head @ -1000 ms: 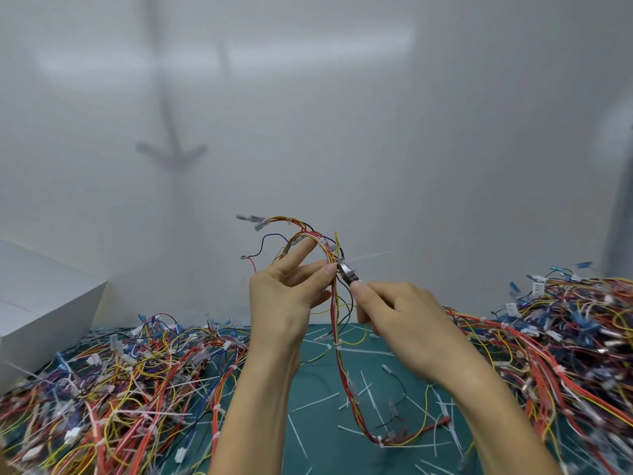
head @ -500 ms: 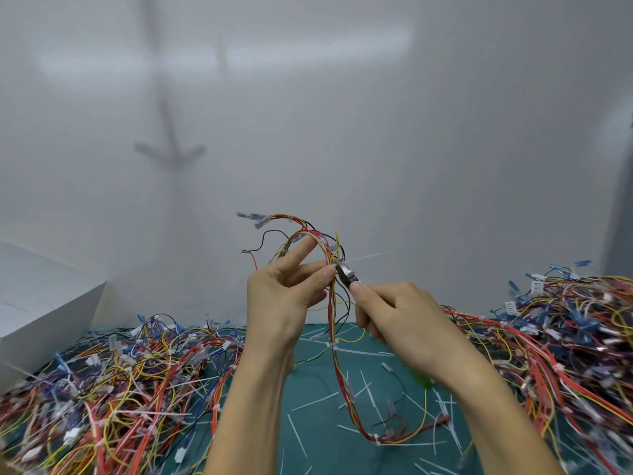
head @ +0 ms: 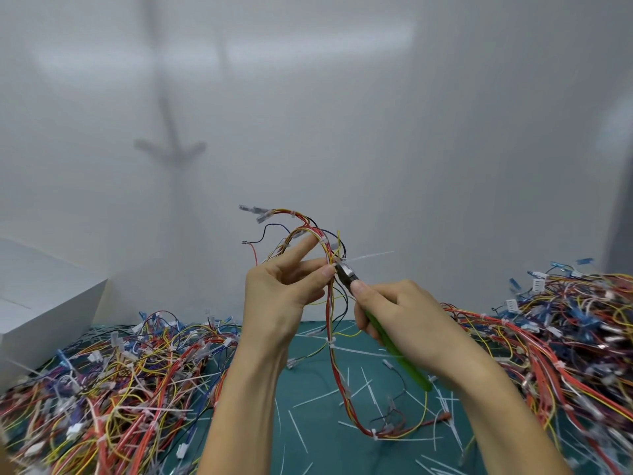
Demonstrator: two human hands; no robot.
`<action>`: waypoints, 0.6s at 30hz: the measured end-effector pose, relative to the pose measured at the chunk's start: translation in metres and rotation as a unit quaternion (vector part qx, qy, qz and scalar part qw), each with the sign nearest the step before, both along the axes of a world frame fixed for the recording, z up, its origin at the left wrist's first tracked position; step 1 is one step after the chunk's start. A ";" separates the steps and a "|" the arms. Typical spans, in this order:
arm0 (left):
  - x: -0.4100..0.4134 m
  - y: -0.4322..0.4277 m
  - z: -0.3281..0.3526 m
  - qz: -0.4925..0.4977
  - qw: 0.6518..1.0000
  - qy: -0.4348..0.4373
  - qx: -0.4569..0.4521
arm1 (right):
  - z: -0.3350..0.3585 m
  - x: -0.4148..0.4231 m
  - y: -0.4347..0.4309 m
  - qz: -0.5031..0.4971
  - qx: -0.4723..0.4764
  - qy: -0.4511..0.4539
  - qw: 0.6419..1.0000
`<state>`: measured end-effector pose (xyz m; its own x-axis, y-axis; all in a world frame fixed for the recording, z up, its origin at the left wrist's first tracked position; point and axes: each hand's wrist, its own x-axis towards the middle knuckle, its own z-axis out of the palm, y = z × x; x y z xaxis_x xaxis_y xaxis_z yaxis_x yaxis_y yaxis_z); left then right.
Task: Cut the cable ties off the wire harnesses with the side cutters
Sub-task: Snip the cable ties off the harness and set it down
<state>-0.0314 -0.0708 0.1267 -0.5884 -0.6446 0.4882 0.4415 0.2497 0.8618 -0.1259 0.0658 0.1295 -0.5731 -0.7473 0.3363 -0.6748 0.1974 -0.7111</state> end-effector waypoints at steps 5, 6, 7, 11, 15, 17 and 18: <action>0.002 -0.002 0.000 -0.007 1.000 -0.003 -0.011 | -0.001 0.000 0.001 0.007 -0.002 -0.023 1.000; 0.002 -0.002 0.000 -0.008 1.000 -0.004 -0.014 | -0.001 0.000 0.001 0.008 -0.001 -0.027 1.000; 0.002 -0.003 0.000 -0.010 1.000 -0.004 -0.015 | -0.001 0.000 0.001 0.010 0.000 -0.031 0.999; 0.004 -0.004 0.001 -0.011 1.000 -0.006 -0.020 | -0.001 0.000 0.000 0.013 0.002 -0.039 0.999; 0.006 -0.004 0.002 -0.013 1.000 -0.004 -0.028 | -0.001 0.000 0.001 0.014 0.004 -0.039 0.999; 0.007 -0.004 0.003 -0.018 0.999 -0.003 -0.033 | -0.001 0.000 0.001 0.016 0.005 -0.041 0.999; 0.007 -0.004 0.003 -0.019 0.999 -0.003 -0.034 | -0.001 0.000 0.001 0.017 0.004 -0.043 0.999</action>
<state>-0.0242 -0.0746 0.1295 -0.6154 -0.5870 0.5260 0.4462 0.2907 0.8464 -0.1261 0.0664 0.1286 -0.5740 -0.7692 0.2807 -0.6182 0.1823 -0.7646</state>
